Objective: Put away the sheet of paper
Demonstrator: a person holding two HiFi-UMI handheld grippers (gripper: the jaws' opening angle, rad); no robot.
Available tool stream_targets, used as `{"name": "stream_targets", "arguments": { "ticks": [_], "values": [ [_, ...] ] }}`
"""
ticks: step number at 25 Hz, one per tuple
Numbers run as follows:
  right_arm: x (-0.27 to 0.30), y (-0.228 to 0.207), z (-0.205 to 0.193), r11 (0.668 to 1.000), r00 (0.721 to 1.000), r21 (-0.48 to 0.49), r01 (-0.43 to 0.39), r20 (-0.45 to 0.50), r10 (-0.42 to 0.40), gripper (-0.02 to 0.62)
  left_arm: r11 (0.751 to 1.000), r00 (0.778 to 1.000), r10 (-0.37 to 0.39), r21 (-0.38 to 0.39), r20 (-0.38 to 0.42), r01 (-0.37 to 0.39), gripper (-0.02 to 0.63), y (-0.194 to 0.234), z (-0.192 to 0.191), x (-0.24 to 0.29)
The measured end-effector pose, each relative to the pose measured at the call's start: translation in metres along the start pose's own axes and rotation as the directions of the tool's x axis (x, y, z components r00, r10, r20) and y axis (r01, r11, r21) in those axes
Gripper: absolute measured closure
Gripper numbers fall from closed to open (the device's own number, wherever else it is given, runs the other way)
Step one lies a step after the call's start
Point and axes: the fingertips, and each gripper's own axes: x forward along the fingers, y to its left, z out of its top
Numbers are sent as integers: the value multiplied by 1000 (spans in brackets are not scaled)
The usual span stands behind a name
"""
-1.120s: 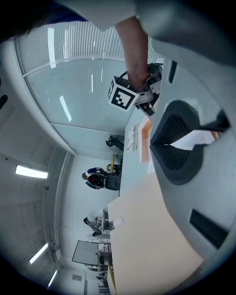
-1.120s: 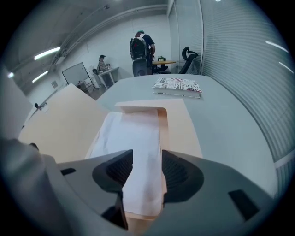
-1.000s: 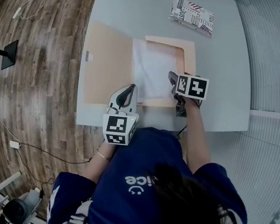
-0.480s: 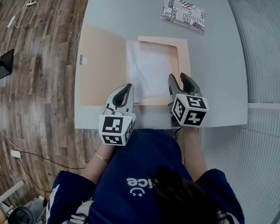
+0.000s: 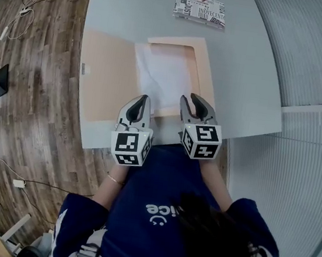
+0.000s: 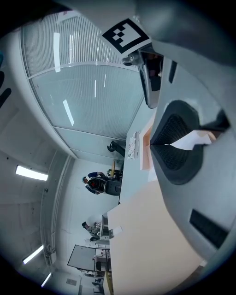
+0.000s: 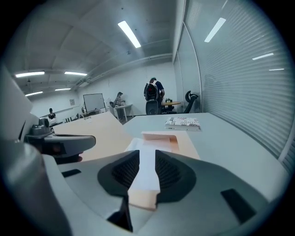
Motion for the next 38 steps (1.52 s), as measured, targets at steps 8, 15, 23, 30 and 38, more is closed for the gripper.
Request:
{"name": "stream_targets", "arguments": {
  "ticks": [8,15,23,30,38],
  "values": [
    [-12,-3,3,1000,999,-14,27,29,-26,586,1000,1000,-17,3,1,17,601,-10,-2,-4],
    [-15,1,0,997,998,-60,43,42,-41,588,1000,1000,-15,12,7,15,601,-9,-3,-9],
    [-15,10,4,994,998,-106,30,57,-24,588,1000,1000,-20,24,3,20,601,-9,-4,-12],
    [-12,19,1,992,999,-125,-1,52,7,588,999,1000,-10,48,-2,10,601,-5,-1,-12],
    [-9,19,8,988,998,-155,0,67,10,588,999,1000,-4,51,16,4,601,-7,3,-10]
  ]
}}
